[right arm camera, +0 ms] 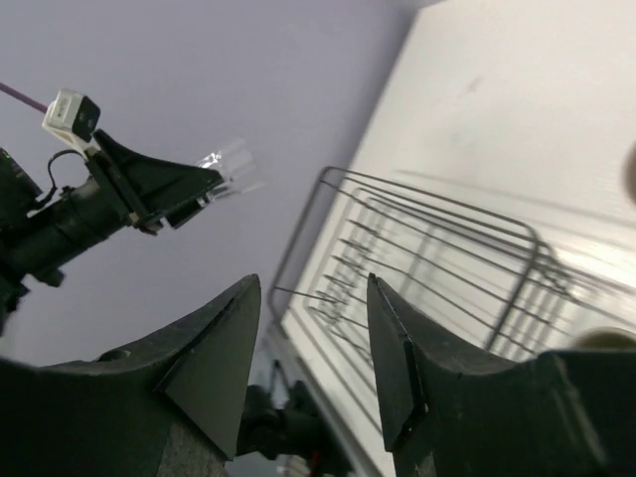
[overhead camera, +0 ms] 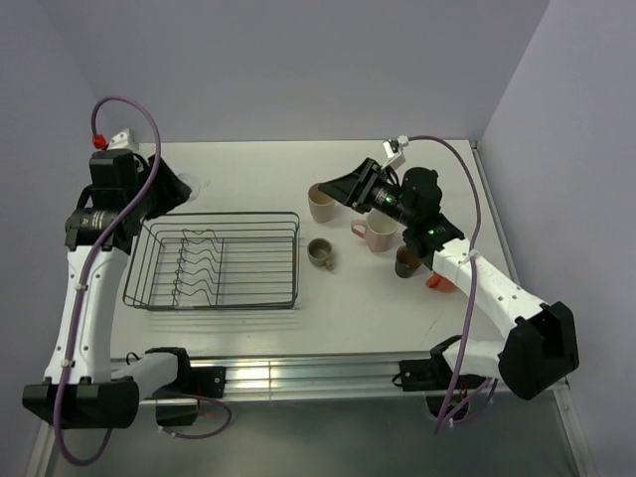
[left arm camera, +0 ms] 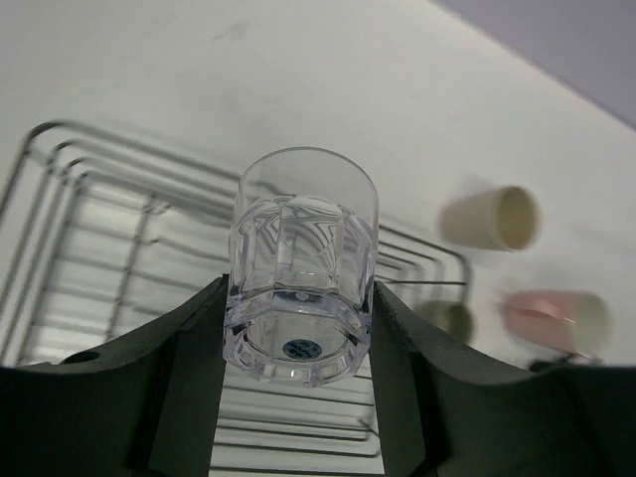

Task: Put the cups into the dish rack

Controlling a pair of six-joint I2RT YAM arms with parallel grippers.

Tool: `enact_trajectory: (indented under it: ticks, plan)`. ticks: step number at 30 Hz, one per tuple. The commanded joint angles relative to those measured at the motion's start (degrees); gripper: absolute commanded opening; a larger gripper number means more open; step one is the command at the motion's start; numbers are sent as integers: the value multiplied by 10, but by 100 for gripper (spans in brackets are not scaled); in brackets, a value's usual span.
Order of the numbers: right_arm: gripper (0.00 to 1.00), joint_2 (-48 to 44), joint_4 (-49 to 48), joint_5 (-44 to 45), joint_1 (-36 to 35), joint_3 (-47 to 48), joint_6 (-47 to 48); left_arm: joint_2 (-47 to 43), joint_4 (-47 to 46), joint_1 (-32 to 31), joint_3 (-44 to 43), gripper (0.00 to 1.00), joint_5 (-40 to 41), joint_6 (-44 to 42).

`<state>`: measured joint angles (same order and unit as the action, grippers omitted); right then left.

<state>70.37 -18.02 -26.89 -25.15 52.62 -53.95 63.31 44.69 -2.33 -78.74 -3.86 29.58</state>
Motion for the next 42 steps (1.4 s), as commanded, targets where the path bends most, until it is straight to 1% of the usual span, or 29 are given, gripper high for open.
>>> enact_trajectory:
  ticks: [1, 4, 5, 6, 15, 22, 25, 30, 35, 42]
  plan:
    - [55, -2, 116, 55, 0, 51, 101, 9, 80, 38, 17, 0, 110, -20]
    - [55, 6, 149, 69, -1, 67, 126, 19, 81, 50, 40, 0, 155, -12]
    - [55, 10, 159, 72, -2, 69, 130, 29, 81, 57, 50, 0, 159, -8]
    - [55, 12, 163, 72, -1, 71, 139, 33, 80, 71, 56, 0, 157, -8]
    - [55, 16, 193, 76, 2, 84, 165, 102, 50, 104, 72, 0, 149, 4]
    - [55, 23, 192, 59, 10, 82, 167, 159, 30, 123, 66, 0, 154, 12]
    - [55, 21, 191, 56, 14, 79, 168, 181, 18, 135, 67, 0, 135, 10]
    - [55, 21, 186, 49, 16, 78, 165, 219, 11, 152, 61, 0, 134, 3]
    - [55, 24, 186, 49, 17, 78, 165, 250, 3, 157, 54, 0, 114, -3]
    - [55, 21, 185, 53, 19, 75, 167, 258, -6, 156, 65, 0, 104, -2]
